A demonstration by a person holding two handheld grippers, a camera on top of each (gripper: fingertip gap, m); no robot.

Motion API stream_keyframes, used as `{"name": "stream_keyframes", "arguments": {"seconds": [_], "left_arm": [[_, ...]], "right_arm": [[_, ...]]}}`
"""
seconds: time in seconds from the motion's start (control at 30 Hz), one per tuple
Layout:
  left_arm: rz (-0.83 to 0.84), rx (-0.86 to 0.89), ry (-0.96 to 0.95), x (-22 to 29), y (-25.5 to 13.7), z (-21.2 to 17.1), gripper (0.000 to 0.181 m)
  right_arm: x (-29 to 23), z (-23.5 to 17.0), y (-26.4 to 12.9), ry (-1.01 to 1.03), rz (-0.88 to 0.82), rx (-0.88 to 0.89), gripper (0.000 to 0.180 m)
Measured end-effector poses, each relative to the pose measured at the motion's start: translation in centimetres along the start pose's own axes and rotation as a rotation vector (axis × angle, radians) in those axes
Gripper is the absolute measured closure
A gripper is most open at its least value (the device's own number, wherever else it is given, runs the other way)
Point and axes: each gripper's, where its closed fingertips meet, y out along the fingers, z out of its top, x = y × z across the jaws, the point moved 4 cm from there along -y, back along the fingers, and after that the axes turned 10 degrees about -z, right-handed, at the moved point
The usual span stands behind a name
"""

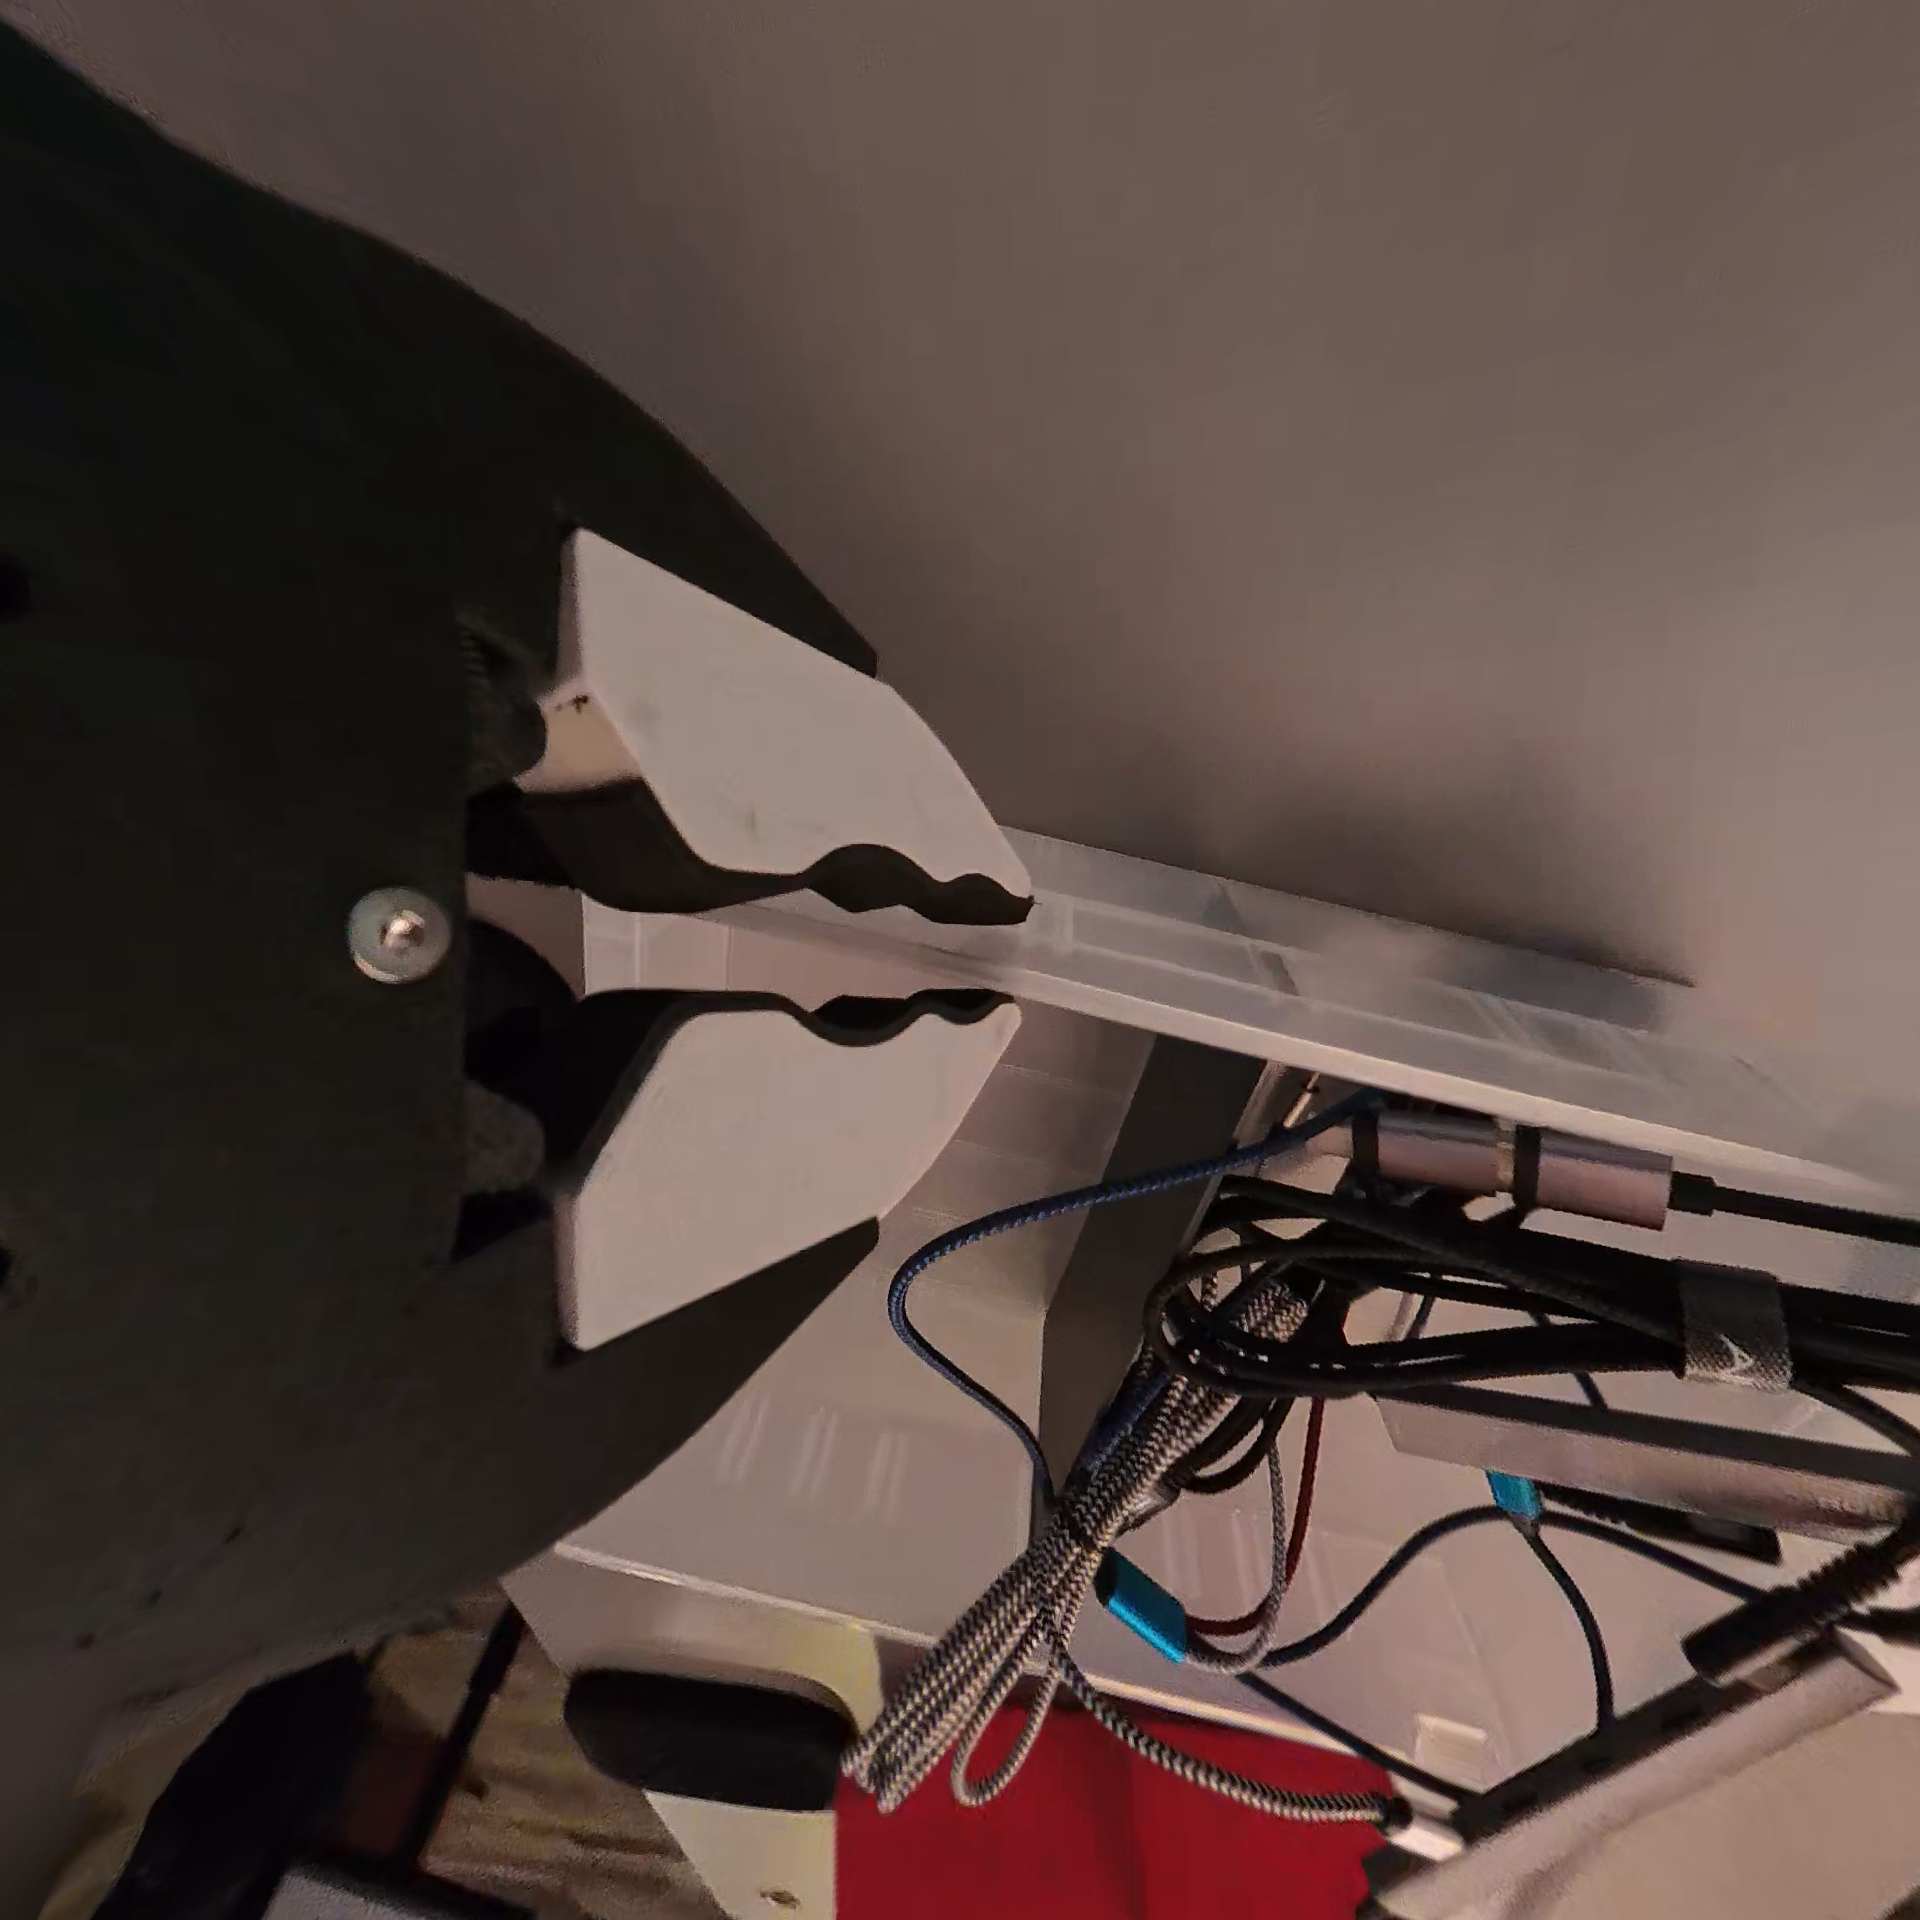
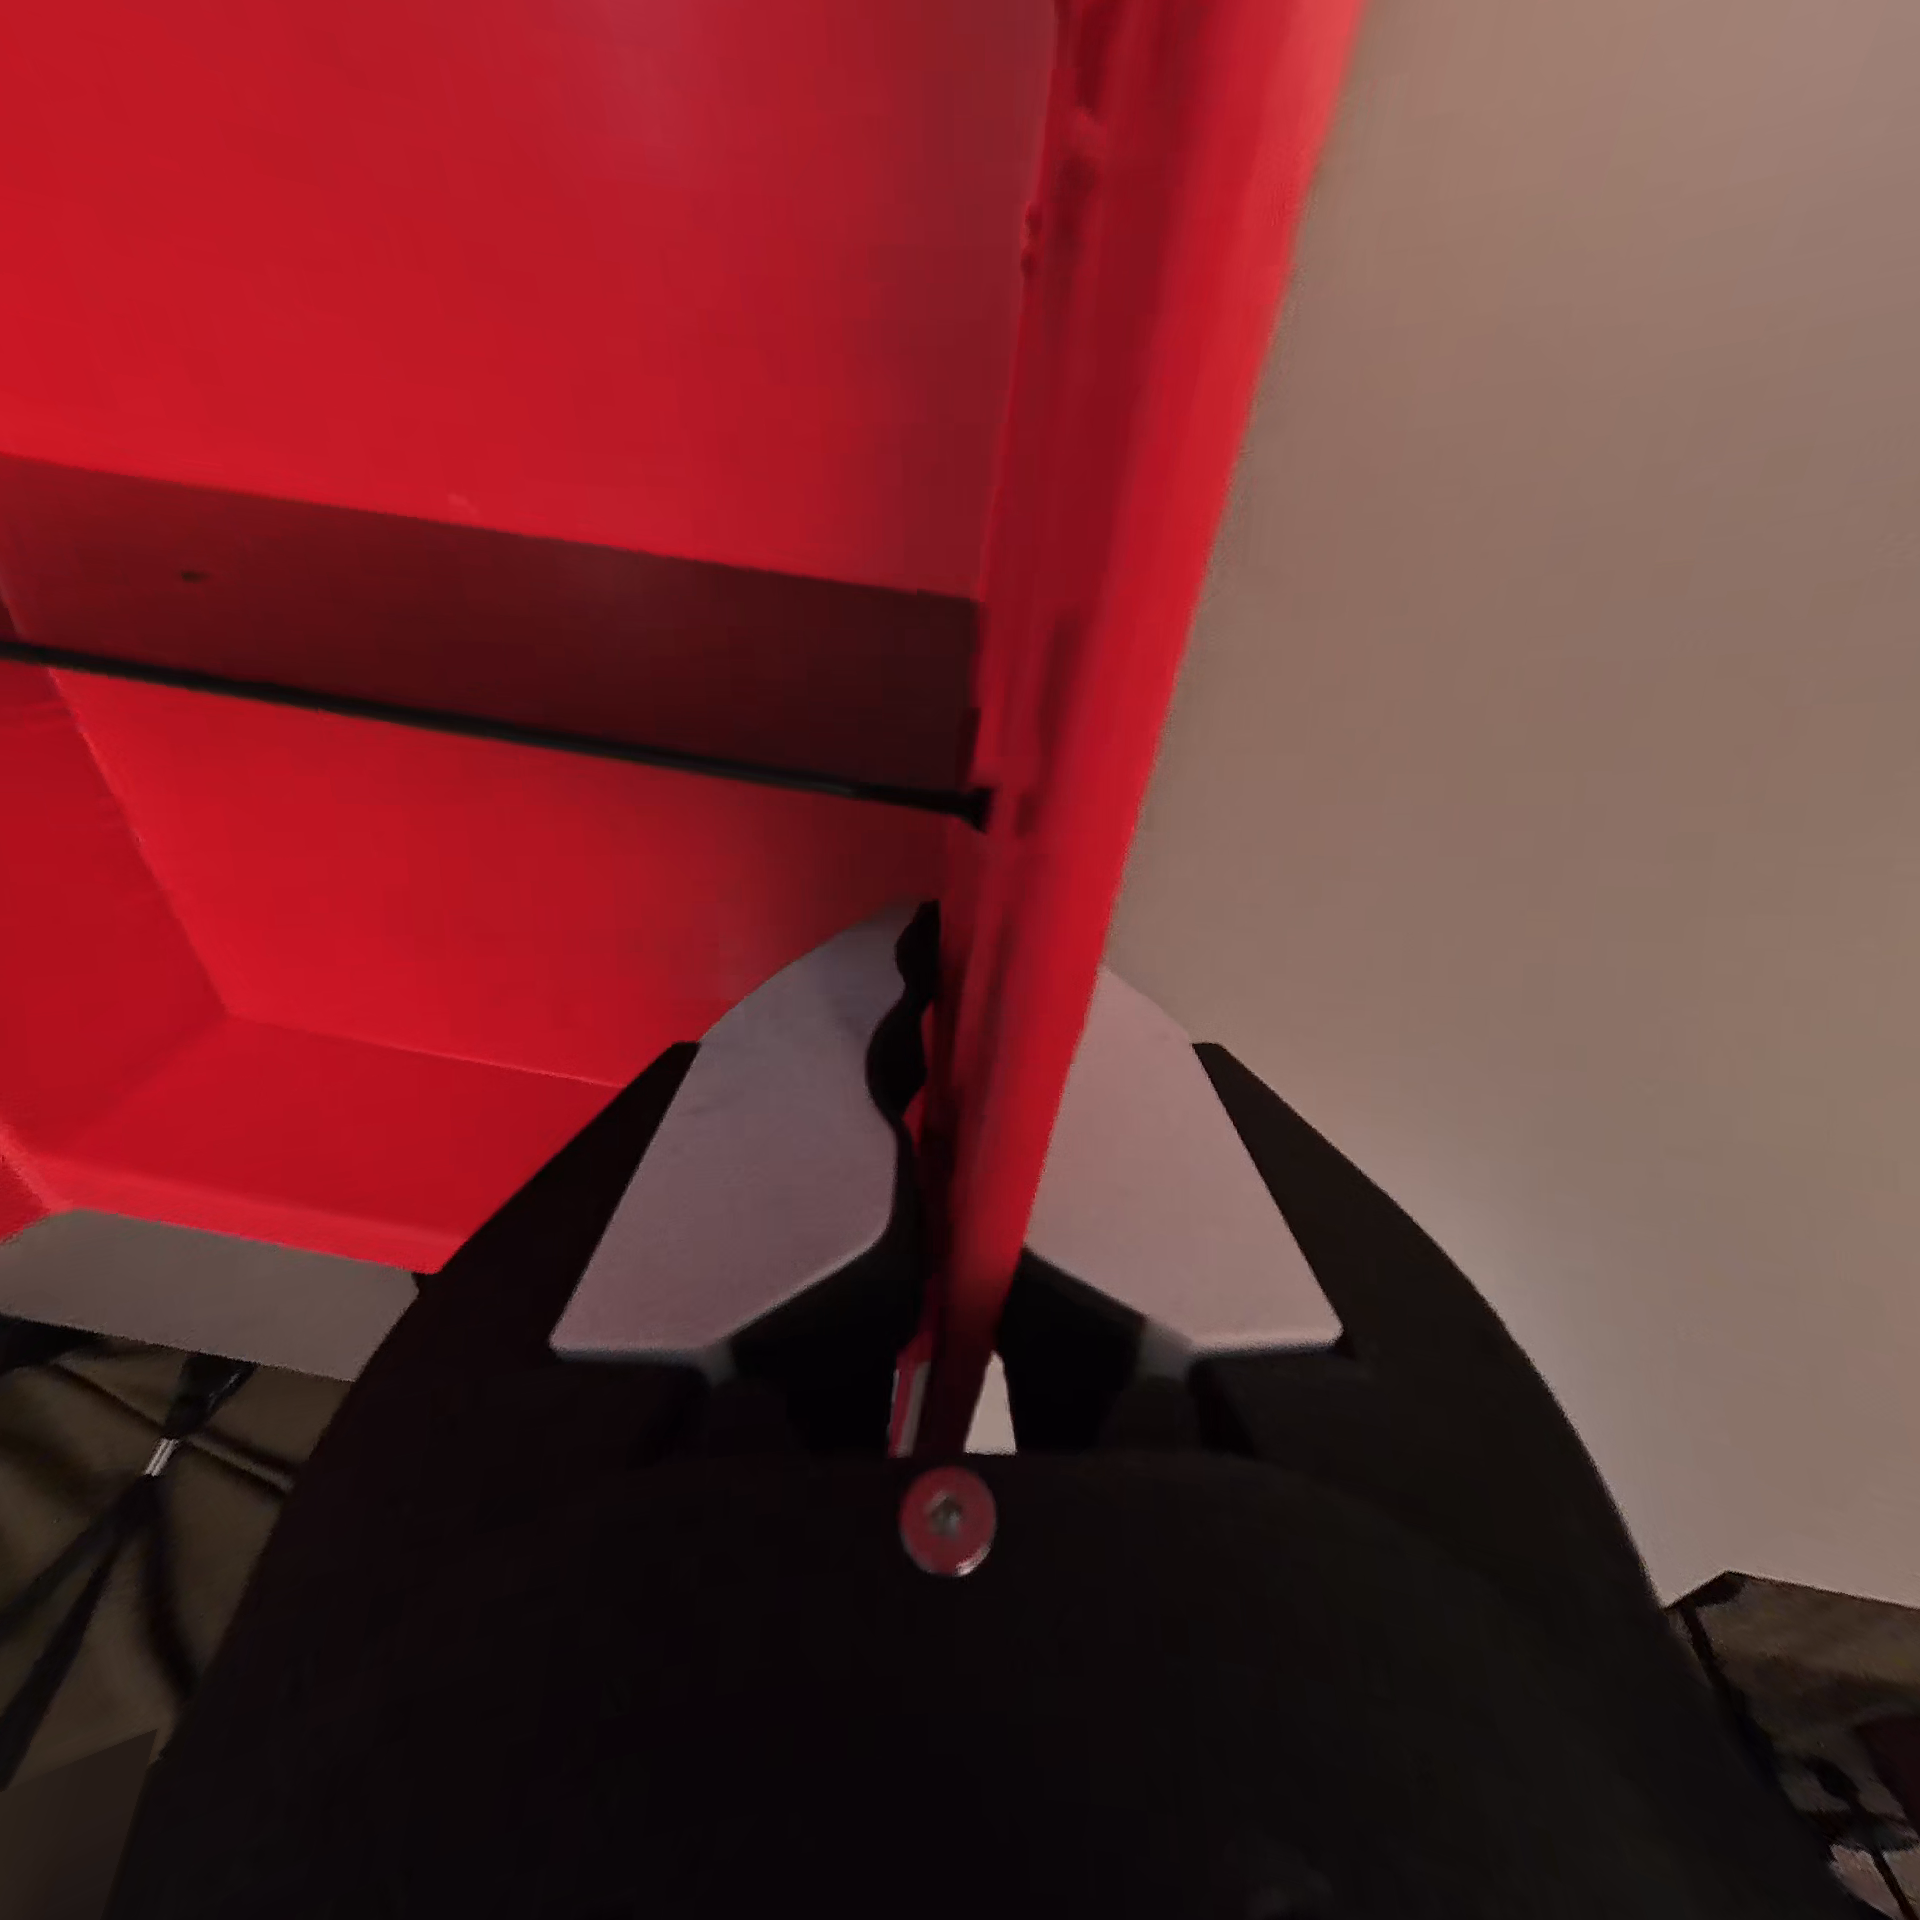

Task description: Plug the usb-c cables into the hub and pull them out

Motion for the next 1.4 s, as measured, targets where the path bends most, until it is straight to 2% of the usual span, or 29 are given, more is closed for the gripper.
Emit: {"name": "stream_keyframes", "arguments": {"seconds": [0.23,0.4,0.53,0.7,0.93,1.2,1.4], "left_arm": [[-0.093,0.153,-0.108,-3.4,-2.9,-0.6,0.167],[-0.020,0.222,-0.151,-4.8,-4.1,-0.7,0.167],[-0.020,0.167,-0.133,-3.9,-3.7,-1.0,0.167],[-0.069,0.087,-0.095,-2.4,-2.5,-1.2,0.167],[-0.086,0.105,-0.084,-2.6,-2.3,-0.8,0.167],[-0.056,0.160,-0.090,-3.4,-2.8,-0.4,0.167],[-0.087,0.153,-0.118,-3.7,-3.4,-1.0,0.166]], "right_arm": [[0.8,0.5,0.1,0.040,0.040,-0.031,0.174],[1.4,0.1,0.2,0.074,0.038,-0.032,0.174],[1.5,-0.6,0.2,0.134,0.032,-0.034,0.175],[1.2,-0.9,0.2,0.088,-0.007,-0.039,0.176],[1.5,-0.7,0.2,0.062,-0.008,-0.041,0.176],[3.2,-0.1,0.3,0.135,0.039,-0.061,0.175],[3.3,-0.6,0.4,0.139,0.011,-0.065,0.176]]}}
